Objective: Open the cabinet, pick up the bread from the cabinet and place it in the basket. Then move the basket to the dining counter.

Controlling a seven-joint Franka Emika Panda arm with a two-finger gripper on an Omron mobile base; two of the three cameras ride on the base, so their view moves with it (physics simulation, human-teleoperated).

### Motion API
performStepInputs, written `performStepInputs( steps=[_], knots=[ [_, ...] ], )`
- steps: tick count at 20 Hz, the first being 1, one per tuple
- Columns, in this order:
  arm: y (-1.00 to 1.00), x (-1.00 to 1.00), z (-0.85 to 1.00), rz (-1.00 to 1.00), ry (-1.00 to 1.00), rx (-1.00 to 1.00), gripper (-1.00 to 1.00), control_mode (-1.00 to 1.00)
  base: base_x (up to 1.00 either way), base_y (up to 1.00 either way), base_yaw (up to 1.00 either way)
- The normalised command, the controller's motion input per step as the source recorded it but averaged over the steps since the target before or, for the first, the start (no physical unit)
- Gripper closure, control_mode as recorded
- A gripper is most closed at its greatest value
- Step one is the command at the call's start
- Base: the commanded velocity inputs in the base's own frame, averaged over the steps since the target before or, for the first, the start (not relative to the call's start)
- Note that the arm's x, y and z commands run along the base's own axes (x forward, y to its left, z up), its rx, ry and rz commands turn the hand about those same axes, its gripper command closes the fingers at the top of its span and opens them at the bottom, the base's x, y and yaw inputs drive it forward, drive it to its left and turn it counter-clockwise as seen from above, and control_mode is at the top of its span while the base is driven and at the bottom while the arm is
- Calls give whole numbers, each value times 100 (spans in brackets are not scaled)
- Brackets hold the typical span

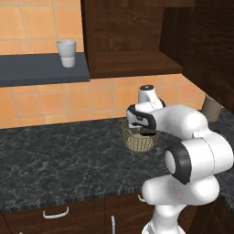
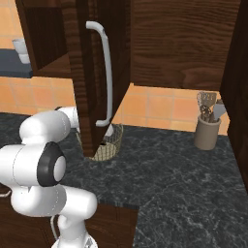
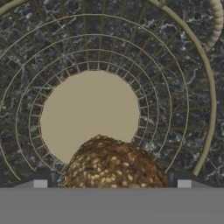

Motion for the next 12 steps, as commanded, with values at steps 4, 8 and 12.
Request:
performStepInputs(
  steps=[4, 8, 12],
  knots=[
    [0, 0, 1, 0, -1, 0, -100, -100, 0, 0, 0],
    [0, 0, 6, 0, -2, 0, -100, -100, 0, 0, 0],
    [0, 0, 8, 0, -12, 0, -100, -100, 0, 0, 0]
  ],
)
